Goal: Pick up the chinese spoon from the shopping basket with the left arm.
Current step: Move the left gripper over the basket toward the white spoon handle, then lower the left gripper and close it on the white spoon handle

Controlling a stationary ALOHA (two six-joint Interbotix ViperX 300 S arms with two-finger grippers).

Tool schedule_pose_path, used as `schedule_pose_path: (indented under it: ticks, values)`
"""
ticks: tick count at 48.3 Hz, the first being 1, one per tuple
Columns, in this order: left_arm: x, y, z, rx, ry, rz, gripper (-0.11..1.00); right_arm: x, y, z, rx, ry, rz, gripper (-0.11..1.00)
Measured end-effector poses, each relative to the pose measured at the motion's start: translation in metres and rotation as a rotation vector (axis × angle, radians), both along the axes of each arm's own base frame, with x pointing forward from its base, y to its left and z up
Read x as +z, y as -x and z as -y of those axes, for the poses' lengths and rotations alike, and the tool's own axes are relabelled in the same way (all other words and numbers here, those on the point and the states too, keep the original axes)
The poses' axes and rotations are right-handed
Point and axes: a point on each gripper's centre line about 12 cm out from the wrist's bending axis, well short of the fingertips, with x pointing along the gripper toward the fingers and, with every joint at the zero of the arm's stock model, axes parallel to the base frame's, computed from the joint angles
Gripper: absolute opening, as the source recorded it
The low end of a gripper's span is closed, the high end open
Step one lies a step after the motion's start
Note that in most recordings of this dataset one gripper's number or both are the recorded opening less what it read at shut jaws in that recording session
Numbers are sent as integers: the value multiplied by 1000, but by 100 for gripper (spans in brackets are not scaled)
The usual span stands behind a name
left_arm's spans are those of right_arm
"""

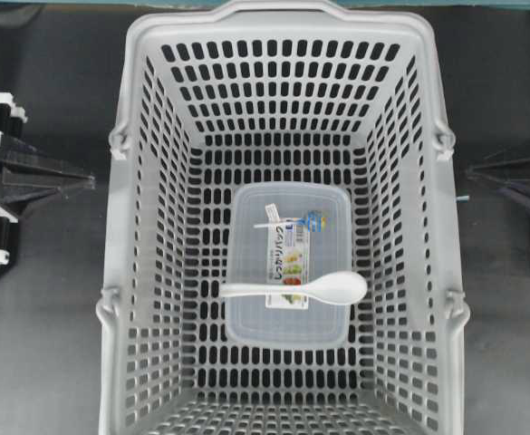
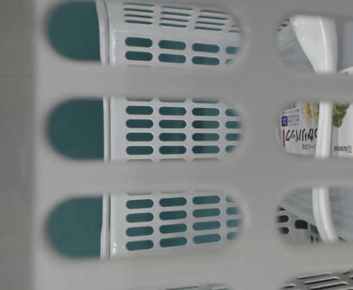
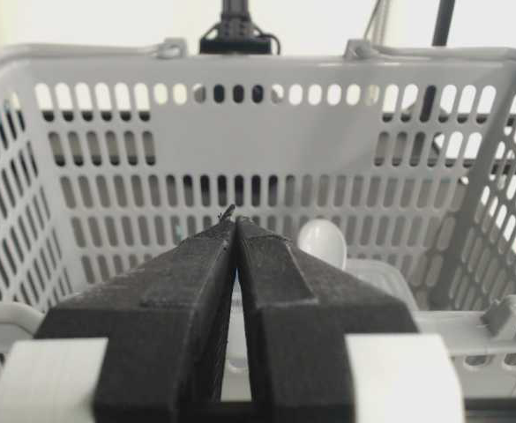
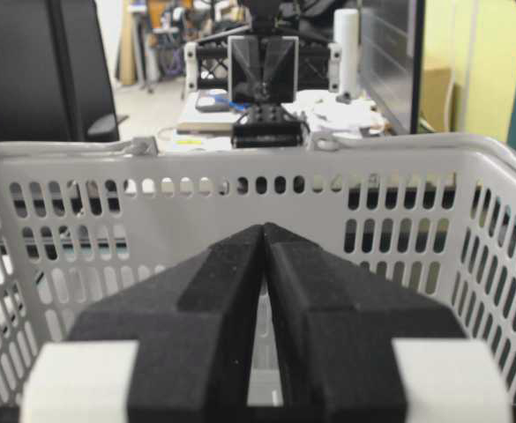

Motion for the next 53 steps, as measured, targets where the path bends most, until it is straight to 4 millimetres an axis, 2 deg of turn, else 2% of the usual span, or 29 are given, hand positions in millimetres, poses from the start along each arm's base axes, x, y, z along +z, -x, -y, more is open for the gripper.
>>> schedule_pose_path:
  ticks: [2,4,7,18,21,28,32,41,50,53]
  values:
    - [0,0,0,-1,-2,-5,5,0,0,0,0,0,2,0]
    - [5,-4,2,-12,2,-23,0,0,0,0,0,-3,2,0]
    - [15,-11,6,-29,9,-45,0,0,0,0,0,-9,-3,0]
    - [32,-50,15,-56,4,-278,0,-6,0,0,2,-11,-86,3]
    - [37,-64,16,-56,4,-336,0,-7,1,-1,6,-12,-98,16]
    - [37,-101,22,-61,-4,-471,0,-5,4,-3,17,-11,-98,58]
    - [33,-123,26,-66,-12,-540,0,-4,4,-4,20,-10,-94,76]
    - [13,-166,34,-70,-40,-758,0,-4,5,-4,20,-11,-94,73]
    - [-1,-196,39,-67,-53,-911,1,-3,6,-4,20,-11,-86,73]
    - [-6,-206,42,-70,-58,-952,7,-1,7,-4,22,-10,-81,73]
